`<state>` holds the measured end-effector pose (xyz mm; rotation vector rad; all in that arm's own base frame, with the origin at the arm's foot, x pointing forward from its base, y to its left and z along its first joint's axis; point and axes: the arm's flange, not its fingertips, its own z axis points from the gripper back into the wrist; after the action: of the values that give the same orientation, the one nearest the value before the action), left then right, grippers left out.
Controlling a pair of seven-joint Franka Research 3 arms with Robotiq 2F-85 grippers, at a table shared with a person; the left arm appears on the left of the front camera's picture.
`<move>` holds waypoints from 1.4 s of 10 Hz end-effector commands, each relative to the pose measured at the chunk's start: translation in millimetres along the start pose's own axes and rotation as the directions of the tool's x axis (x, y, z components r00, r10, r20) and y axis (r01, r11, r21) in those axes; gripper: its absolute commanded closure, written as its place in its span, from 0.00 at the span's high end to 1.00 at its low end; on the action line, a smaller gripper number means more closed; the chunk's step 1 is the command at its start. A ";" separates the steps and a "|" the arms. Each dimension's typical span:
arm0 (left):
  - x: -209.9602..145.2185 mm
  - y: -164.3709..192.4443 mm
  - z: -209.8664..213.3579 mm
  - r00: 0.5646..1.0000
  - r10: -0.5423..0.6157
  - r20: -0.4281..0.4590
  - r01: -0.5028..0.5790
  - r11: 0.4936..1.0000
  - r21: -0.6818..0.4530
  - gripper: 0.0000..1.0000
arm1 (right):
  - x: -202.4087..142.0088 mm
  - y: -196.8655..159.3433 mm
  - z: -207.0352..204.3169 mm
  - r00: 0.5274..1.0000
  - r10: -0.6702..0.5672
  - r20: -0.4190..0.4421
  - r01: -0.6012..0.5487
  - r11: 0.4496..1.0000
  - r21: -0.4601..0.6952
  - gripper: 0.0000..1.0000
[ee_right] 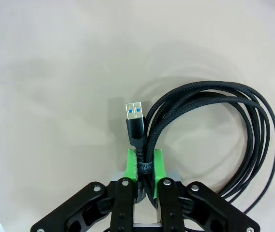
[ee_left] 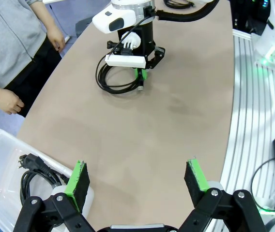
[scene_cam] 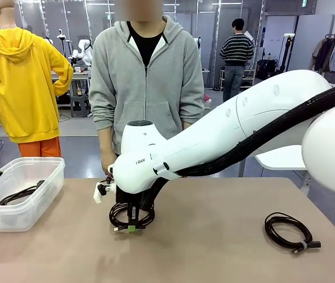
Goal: Organize and store the cables.
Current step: Place the USB Extension Cable into the Organizing box.
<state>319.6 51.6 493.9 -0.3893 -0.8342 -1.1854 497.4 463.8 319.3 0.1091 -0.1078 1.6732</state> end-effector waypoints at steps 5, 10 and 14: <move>2.9 -3.5 4.6 0.999 -0.016 -0.028 0.016 1.000 -0.021 1.00 | -9.8 8.5 21.9 1.000 -0.006 0.027 0.007 1.000 -0.029 1.00; 48.5 1.8 -18.6 0.975 -0.187 -0.116 0.174 0.978 -0.116 1.00 | -86.6 41.4 104.5 0.980 -0.146 0.135 0.164 0.976 -0.139 1.00; 115.8 1.5 -98.8 0.917 -0.335 -0.217 0.269 0.920 -0.287 1.00 | -215.7 108.2 160.7 0.896 -0.270 0.353 0.353 0.915 -0.196 1.00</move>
<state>353.5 -77.4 514.3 -0.3203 -0.5878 -1.5860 446.9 258.3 452.7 0.1651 -0.4388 1.2821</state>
